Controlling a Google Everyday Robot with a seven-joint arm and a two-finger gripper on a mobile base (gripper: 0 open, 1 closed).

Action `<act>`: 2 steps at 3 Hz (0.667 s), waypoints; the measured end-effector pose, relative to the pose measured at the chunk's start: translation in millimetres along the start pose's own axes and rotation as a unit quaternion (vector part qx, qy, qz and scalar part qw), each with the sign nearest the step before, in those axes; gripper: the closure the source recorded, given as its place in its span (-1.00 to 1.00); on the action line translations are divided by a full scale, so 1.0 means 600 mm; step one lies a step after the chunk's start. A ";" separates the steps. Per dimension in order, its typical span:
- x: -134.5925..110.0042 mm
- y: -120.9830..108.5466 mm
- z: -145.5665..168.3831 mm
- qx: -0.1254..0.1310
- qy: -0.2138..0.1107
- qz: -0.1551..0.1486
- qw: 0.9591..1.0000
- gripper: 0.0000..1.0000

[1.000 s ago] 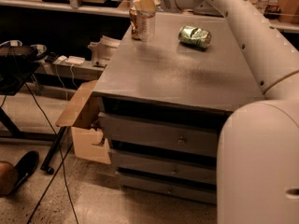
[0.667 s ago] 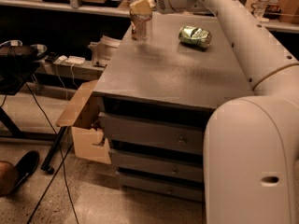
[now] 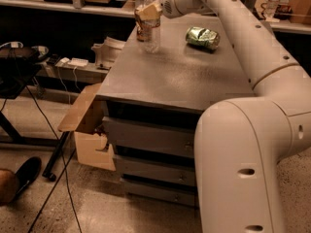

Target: Move water bottle near orange can

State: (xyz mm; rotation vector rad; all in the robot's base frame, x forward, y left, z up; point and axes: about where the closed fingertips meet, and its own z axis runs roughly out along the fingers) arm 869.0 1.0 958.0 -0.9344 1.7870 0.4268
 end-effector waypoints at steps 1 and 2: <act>0.001 0.000 0.002 0.000 0.002 0.003 1.000 -0.25; 0.000 0.000 0.002 0.000 0.002 0.003 1.000 -0.73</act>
Offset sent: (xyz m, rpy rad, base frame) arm 0.0008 0.0004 -0.0014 0.0017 0.0066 -0.0025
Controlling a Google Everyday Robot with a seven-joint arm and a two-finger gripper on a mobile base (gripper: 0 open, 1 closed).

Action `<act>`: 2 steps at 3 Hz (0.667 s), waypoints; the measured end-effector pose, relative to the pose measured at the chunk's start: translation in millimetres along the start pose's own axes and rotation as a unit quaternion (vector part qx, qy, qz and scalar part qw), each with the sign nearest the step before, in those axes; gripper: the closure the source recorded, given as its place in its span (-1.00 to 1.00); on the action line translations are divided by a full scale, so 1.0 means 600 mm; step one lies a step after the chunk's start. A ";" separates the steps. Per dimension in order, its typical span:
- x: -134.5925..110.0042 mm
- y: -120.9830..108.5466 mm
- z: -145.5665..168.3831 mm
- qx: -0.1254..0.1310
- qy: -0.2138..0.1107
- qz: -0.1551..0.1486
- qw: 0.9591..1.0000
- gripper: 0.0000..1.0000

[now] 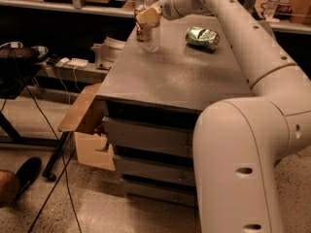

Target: Move water bottle near orange can

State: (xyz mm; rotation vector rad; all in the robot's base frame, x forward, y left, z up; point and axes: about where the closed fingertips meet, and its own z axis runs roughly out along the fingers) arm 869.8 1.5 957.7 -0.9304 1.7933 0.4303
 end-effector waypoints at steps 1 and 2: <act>0.002 0.003 0.006 -0.002 0.001 0.000 1.000 -1.00; 0.002 0.004 0.006 -0.003 0.001 0.000 1.000 -1.00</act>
Offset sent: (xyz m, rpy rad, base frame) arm 0.0004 0.0026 -0.0024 -0.0002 0.0032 0.0032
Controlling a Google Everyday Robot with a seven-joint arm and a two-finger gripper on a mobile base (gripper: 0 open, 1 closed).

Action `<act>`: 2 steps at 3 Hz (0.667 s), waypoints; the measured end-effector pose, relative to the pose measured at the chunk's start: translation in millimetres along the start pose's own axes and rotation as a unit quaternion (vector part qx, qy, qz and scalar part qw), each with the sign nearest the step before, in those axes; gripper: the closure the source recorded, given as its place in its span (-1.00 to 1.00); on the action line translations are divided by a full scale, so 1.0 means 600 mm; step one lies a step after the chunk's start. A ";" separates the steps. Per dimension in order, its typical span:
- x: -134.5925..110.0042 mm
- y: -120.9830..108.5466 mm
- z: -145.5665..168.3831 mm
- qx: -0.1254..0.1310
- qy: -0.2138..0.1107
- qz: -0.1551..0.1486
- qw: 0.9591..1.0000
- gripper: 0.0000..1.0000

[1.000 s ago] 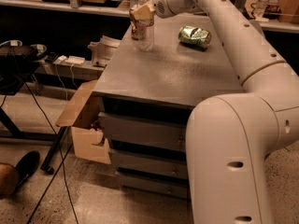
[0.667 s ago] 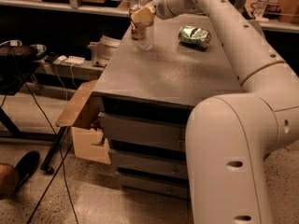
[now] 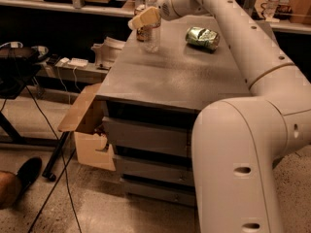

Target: Move water bottle near orange can

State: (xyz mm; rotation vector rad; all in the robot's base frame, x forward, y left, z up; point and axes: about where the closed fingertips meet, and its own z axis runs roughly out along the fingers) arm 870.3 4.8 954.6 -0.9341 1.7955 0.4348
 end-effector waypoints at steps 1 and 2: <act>0.003 -0.005 -0.005 -0.006 0.001 -0.015 1.000 -1.00; 0.001 -0.037 -0.044 -0.003 -0.017 -0.034 0.999 -1.00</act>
Offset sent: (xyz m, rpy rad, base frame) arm 0.0190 -0.0902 0.0557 -0.0051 -0.1571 0.0437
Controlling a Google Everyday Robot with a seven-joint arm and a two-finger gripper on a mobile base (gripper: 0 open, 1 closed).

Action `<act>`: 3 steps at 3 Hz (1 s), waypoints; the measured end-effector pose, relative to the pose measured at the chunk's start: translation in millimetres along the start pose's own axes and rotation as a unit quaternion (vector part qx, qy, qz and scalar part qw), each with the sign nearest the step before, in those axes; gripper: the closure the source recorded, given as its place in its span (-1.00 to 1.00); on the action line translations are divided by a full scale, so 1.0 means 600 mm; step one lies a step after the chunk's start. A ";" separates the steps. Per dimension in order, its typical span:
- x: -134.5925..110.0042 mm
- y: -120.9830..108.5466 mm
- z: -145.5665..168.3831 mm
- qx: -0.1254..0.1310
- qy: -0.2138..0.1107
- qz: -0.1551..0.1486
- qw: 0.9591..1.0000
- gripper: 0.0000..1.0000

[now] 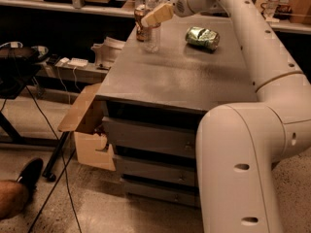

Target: Move water bottle near orange can

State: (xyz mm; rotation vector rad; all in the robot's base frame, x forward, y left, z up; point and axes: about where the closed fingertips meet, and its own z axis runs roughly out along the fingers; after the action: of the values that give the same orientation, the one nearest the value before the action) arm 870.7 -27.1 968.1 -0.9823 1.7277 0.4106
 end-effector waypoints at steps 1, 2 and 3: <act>-0.021 -0.035 -0.068 0.013 -0.032 -0.020 0.999 -1.00; -0.043 -0.062 -0.139 0.027 -0.059 -0.034 0.997 -1.00; -0.059 -0.077 -0.206 0.035 -0.078 -0.044 0.995 -1.00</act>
Offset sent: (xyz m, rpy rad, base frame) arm -0.0165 -0.1300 0.1191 0.0699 -0.2254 -0.0149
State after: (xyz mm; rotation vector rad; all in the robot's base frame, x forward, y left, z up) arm 833.7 -124.6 1056.2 -0.9475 1.5426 0.3573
